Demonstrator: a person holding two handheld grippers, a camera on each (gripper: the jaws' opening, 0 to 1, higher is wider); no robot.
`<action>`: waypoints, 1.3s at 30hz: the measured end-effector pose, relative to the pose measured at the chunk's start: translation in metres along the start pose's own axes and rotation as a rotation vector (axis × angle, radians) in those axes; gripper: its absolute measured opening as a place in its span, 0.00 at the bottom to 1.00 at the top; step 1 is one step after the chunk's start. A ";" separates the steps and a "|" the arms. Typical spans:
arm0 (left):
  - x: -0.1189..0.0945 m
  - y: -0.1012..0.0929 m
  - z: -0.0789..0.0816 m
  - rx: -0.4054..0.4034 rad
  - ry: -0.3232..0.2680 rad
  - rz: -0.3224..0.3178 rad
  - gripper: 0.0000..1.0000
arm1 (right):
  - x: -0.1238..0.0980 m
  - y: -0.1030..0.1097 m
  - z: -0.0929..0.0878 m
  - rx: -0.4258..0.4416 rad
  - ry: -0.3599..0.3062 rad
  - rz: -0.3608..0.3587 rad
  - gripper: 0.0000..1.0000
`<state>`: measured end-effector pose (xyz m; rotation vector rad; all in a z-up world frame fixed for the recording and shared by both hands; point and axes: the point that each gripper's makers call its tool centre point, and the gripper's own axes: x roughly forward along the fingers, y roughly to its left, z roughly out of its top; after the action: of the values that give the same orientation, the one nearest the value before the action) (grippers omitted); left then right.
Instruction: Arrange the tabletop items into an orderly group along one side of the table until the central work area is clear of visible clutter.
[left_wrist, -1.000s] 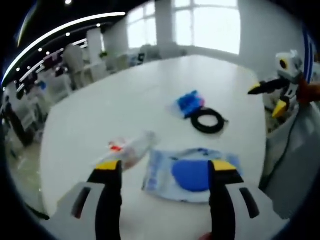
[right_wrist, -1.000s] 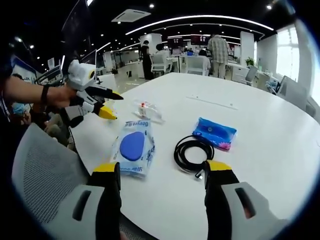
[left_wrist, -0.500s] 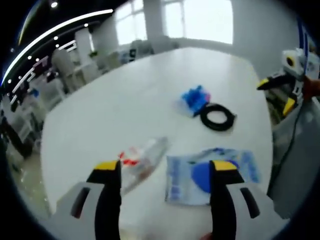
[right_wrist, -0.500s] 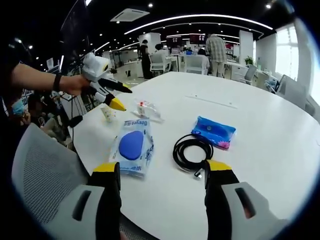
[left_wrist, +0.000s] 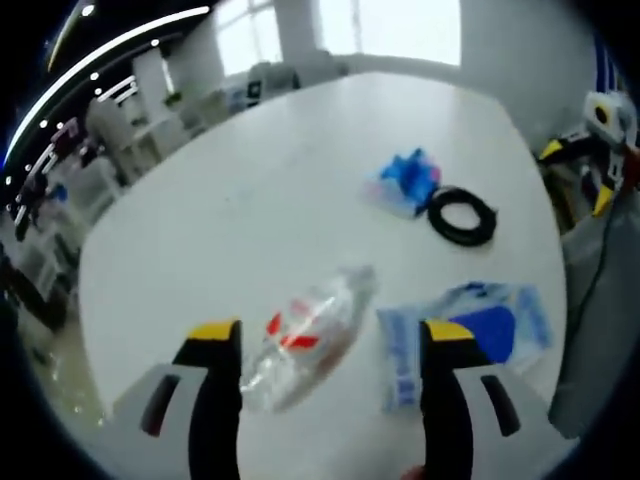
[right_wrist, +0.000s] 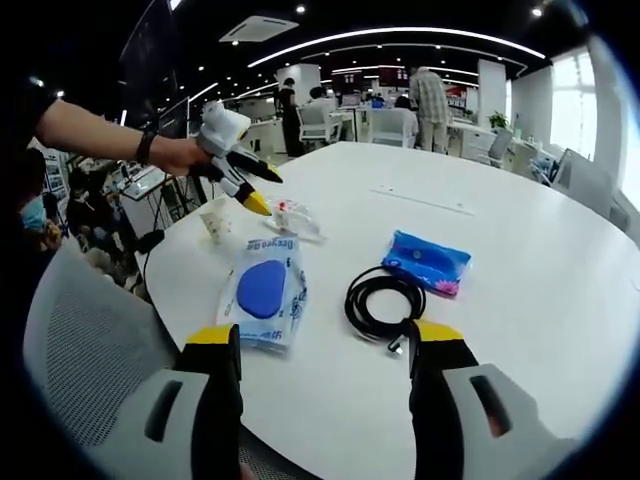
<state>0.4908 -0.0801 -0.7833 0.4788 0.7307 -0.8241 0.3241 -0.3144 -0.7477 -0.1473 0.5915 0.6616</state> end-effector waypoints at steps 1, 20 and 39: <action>0.003 0.001 -0.001 0.009 0.010 -0.005 0.69 | 0.000 0.000 0.000 0.001 0.000 -0.001 0.68; 0.051 0.005 -0.017 0.219 0.187 -0.104 0.60 | -0.001 -0.009 -0.001 0.026 -0.001 -0.021 0.68; 0.067 0.013 -0.034 0.361 0.301 -0.092 0.44 | -0.003 -0.014 -0.002 0.030 -0.003 -0.043 0.71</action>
<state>0.5187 -0.0830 -0.8542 0.9124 0.8887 -0.9877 0.3296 -0.3276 -0.7481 -0.1303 0.5933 0.6109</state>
